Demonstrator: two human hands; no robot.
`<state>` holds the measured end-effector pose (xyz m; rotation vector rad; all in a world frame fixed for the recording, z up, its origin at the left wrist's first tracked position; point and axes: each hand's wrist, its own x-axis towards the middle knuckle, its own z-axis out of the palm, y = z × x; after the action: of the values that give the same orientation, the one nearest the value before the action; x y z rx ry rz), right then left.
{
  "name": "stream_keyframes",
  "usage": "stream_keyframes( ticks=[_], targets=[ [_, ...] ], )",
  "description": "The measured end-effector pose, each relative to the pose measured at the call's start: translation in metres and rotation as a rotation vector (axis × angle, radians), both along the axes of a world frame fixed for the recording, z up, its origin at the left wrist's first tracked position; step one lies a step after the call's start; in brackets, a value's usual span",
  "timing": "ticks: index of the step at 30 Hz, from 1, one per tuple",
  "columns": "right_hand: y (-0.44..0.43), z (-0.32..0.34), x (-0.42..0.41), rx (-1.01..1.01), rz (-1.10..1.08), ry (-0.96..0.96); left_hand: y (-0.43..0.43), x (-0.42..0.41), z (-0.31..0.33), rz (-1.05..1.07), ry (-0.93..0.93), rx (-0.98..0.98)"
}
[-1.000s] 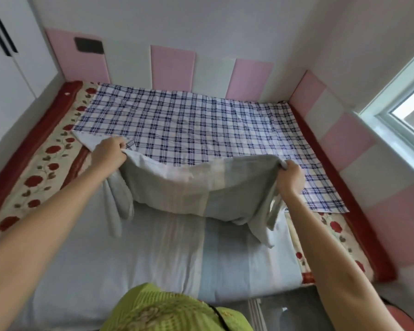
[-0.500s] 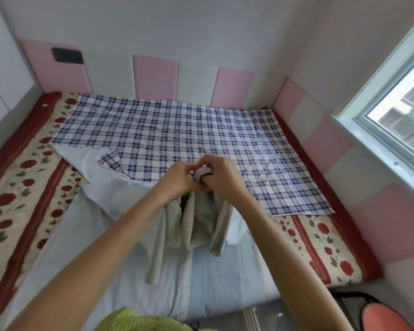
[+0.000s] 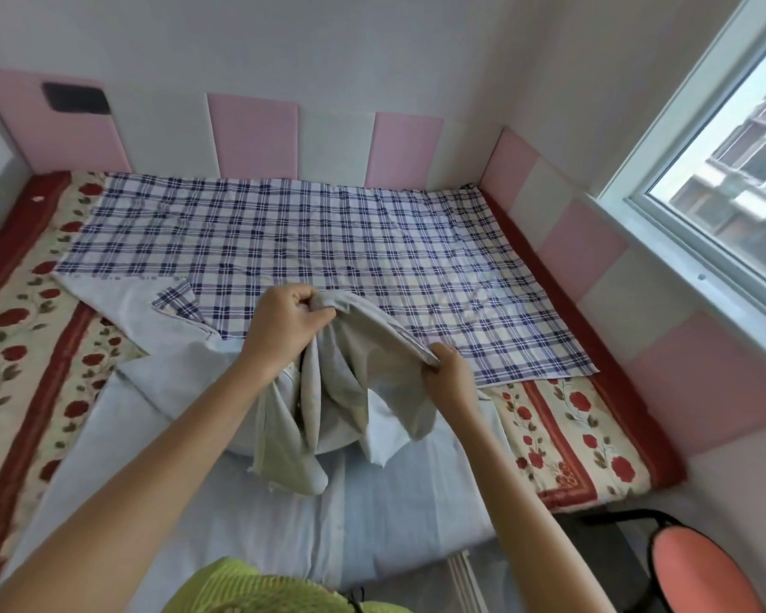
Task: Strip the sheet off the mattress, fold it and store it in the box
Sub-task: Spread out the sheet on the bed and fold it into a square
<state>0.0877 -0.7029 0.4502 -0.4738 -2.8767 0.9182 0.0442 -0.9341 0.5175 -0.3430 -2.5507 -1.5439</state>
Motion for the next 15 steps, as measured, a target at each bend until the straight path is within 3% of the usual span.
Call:
stream_keyframes(
  ticks=[7,10,12,14,15],
  targets=[
    [0.022,0.018,-0.001,0.099,-0.078,0.163,-0.016,-0.017,0.002,-0.033,-0.003,-0.026],
    [0.039,0.054,-0.009,0.014,-0.252,0.376,-0.031,-0.036,-0.004,-0.149,-0.100,-0.037],
    [0.060,0.067,-0.020,-0.281,-0.487,0.465,-0.049,-0.044,-0.019,-0.366,-0.240,-0.294],
    [0.070,0.069,-0.032,-0.568,-0.534,0.217,-0.062,-0.051,-0.044,-0.585,-0.354,-0.771],
    [0.075,0.064,-0.036,-0.633,-0.518,0.118,-0.069,-0.053,-0.050,-0.575,-0.368,-0.938]
  ],
)
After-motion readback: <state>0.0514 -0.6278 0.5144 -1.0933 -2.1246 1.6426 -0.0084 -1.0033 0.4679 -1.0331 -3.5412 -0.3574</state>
